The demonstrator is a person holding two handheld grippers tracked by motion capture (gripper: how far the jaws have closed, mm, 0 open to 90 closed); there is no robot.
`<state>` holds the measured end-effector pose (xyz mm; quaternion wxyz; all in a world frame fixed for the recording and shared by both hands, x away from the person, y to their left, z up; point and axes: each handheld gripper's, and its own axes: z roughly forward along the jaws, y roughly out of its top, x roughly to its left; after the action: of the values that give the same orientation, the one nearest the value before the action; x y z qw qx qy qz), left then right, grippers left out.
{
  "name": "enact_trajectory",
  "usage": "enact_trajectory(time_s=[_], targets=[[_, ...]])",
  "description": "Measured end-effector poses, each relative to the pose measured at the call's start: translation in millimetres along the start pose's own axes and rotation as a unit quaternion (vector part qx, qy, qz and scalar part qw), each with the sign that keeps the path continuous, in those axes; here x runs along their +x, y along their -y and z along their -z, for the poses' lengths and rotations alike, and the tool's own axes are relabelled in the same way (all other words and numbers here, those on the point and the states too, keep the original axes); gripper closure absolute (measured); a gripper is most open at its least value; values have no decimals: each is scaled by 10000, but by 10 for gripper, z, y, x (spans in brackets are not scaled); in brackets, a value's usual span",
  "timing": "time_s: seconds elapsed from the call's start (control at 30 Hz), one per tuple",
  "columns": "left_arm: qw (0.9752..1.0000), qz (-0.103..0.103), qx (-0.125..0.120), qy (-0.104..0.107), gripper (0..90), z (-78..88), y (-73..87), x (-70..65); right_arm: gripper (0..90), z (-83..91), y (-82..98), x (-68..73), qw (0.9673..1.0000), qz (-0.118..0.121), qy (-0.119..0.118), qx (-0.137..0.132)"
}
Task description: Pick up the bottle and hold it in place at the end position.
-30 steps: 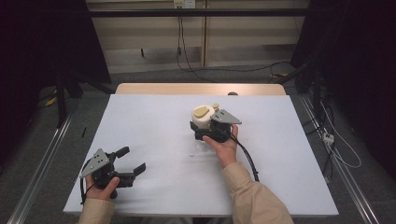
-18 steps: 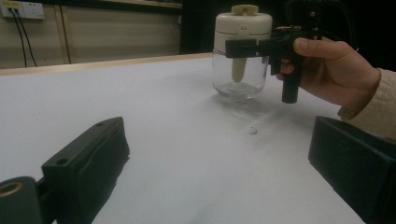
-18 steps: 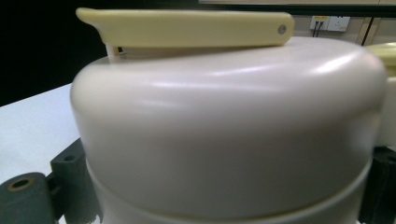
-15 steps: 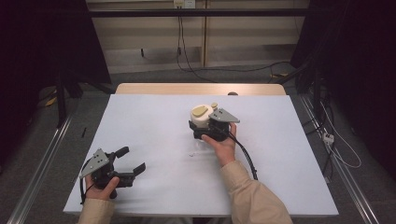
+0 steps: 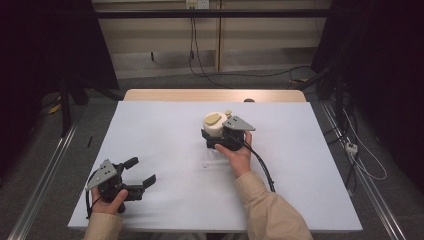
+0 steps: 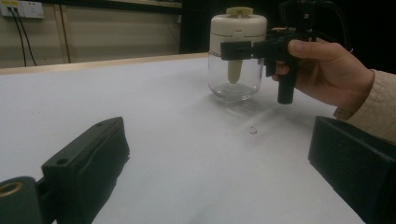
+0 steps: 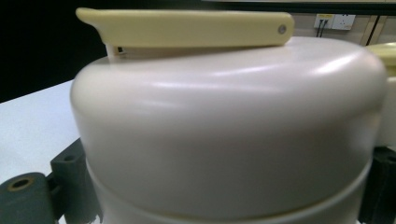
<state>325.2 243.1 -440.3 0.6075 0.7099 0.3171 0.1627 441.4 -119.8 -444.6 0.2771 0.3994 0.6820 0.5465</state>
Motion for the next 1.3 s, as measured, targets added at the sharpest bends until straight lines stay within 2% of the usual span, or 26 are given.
enact_trajectory(time_s=[0.53, 1.03, 1.3], targets=[[10000, 10, 13, -23, 42, -3, 4, -14, 72, -29, -2, 0, 10000, 4, 40, 52], [10000, 28, 6, -49, 42, 26, 13, -2, 72, -138, 64, 60, 9998, 46, -59, 184], [10000, 32, 23, -34, 42, 20, 11, -7, 71, -107, 80, 36, 9996, -25, -120, 247]])
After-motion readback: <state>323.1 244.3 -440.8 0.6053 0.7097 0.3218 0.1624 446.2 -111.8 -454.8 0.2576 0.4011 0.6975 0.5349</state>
